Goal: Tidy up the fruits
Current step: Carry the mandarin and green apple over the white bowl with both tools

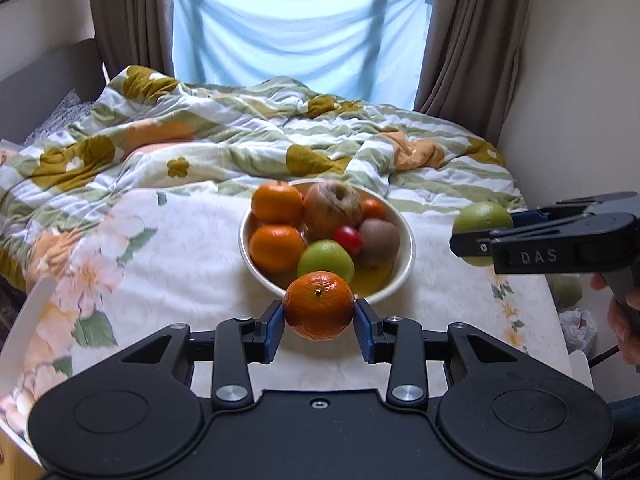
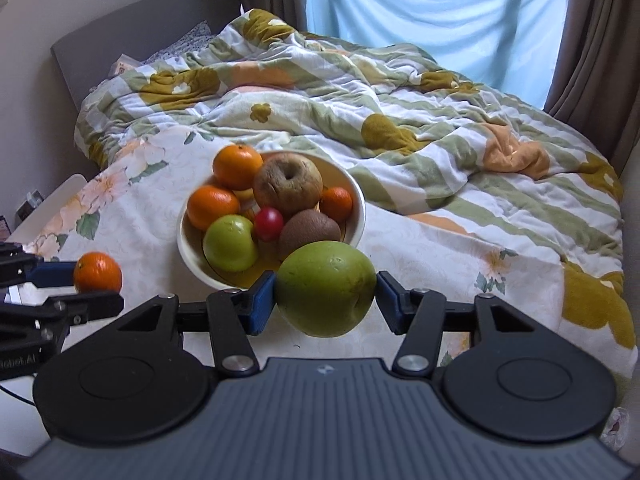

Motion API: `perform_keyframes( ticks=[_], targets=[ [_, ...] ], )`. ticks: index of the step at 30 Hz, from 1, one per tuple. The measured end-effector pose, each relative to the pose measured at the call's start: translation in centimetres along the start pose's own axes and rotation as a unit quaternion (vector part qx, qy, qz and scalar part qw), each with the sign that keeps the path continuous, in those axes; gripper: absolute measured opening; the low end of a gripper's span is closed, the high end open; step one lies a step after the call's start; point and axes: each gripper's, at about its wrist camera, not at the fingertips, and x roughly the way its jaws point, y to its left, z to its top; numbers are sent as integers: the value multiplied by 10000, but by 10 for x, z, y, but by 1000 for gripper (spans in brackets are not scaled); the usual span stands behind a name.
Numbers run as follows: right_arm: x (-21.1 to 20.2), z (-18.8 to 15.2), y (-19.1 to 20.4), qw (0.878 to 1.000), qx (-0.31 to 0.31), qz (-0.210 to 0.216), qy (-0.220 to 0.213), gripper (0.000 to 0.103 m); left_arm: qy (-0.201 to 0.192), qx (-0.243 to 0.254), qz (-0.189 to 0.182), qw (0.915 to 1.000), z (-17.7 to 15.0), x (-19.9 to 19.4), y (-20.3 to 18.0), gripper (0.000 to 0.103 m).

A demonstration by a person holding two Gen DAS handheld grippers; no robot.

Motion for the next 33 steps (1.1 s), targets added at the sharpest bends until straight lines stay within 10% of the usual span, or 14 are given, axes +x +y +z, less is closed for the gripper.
perform_keyframes(
  ticks=[17,33],
  targets=[
    [-9,39,33,9898,1228,-695,-209,69,90,1033,-802,9914,79,50,49,41],
    [20,30,31,9613,2318,-1487,64,69,746,1901,-1516,9671,82,141,43,42]
  ],
)
